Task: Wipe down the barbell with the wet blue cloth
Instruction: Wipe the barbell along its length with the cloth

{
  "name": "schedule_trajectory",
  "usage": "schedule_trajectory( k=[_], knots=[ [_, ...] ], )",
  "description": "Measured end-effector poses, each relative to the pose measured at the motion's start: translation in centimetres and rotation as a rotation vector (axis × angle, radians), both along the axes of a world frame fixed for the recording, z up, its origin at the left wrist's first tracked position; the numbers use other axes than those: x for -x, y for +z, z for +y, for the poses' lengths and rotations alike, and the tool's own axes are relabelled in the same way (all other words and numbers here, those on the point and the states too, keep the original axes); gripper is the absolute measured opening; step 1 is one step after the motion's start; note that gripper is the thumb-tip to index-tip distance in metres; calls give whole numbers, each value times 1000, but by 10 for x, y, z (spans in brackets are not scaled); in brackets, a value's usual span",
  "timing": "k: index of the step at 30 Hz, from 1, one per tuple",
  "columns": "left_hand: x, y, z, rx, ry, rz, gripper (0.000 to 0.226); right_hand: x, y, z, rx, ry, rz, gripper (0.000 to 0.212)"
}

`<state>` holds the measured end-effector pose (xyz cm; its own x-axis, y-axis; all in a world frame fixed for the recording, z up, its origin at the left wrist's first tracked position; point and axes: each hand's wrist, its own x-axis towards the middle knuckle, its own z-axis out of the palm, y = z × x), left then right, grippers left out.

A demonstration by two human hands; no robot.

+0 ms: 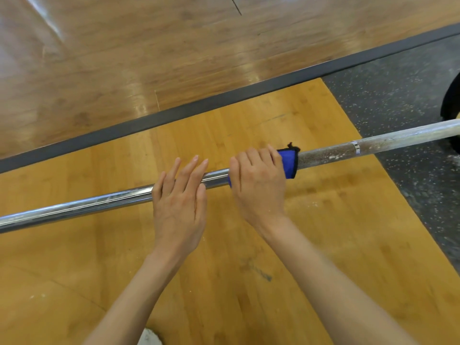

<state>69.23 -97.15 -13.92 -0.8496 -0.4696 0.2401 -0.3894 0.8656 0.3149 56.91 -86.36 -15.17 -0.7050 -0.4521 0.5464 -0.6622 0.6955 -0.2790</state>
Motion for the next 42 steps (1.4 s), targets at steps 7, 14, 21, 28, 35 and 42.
schedule_trajectory(
  k=[7,14,21,28,35,42],
  knots=[
    [-4,6,-1,-7,-6,-86,51,35,5,41,-35,-33,-74,53],
    [-6,17,3,-63,-5,-145,55,32,12,60,-57,105,-164,60],
    [9,21,0,57,-14,-140,55,31,12,56,-62,64,-113,55],
    [29,9,2,169,-81,-101,53,15,22,16,-182,108,-66,44],
    [33,7,6,163,-41,-67,51,44,50,-5,-624,163,-448,47],
    [31,6,7,169,-44,-55,51,67,58,10,-645,168,-665,45]
  ],
)
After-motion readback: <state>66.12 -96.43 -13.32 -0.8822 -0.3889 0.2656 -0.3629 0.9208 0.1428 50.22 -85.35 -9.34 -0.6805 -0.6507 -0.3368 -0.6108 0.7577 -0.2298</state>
